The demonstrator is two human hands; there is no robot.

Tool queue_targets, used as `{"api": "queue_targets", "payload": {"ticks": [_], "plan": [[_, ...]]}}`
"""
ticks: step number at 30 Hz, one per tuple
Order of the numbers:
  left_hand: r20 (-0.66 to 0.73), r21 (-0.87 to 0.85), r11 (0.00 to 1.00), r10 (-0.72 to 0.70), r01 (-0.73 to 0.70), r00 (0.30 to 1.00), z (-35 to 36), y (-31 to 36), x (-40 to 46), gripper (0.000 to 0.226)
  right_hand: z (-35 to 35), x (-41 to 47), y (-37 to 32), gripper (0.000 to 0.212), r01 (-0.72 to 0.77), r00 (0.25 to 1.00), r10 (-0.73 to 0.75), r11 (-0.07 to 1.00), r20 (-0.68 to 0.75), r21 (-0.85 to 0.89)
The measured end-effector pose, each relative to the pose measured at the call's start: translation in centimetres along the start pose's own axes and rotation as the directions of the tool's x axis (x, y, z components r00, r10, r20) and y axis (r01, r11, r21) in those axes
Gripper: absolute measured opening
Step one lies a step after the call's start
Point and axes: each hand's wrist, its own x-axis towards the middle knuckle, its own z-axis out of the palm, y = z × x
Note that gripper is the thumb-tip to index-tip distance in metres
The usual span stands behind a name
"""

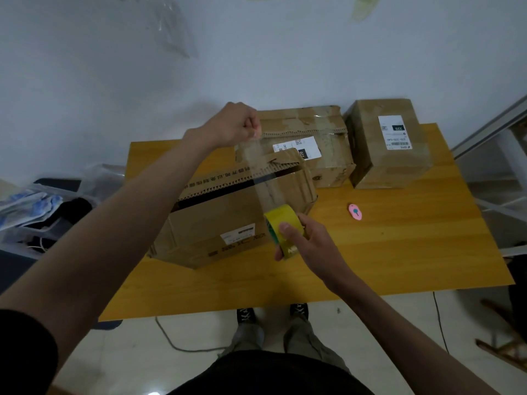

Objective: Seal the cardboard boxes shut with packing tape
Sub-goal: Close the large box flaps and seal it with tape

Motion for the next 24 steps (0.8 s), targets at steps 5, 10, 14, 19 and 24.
{"api": "queue_targets", "payload": {"ticks": [5,10,14,19,24], "plan": [[0.048,0.015,1.0,-0.013,0.012,0.999,1.1,-0.6,0.8,0.016,0.0,0.4,0.9,0.024,-0.022,1.0,0.022,0.999,0.002,-0.043],[0.054,0.033,0.999,-0.027,0.025,0.998,1.8,-1.0,1.2,0.011,0.1,0.8,1.7,0.022,-0.033,0.999,0.033,0.996,-0.009,-0.087],[0.081,0.051,0.998,-0.034,0.03,0.996,2.6,-1.3,1.2,0.011,0.0,1.0,2.1,0.022,-0.076,0.997,0.075,0.994,-0.007,-0.079],[0.081,-0.011,0.994,-0.104,0.106,0.991,4.4,-2.0,0.9,0.016,-0.2,1.1,2.4,0.023,-0.107,0.994,0.108,0.992,0.004,-0.061],[0.138,-0.176,0.961,-0.19,0.213,0.972,4.5,-2.0,0.7,0.01,0.0,1.3,2.4,0.021,-0.127,0.991,0.128,0.991,0.025,-0.052]]}}
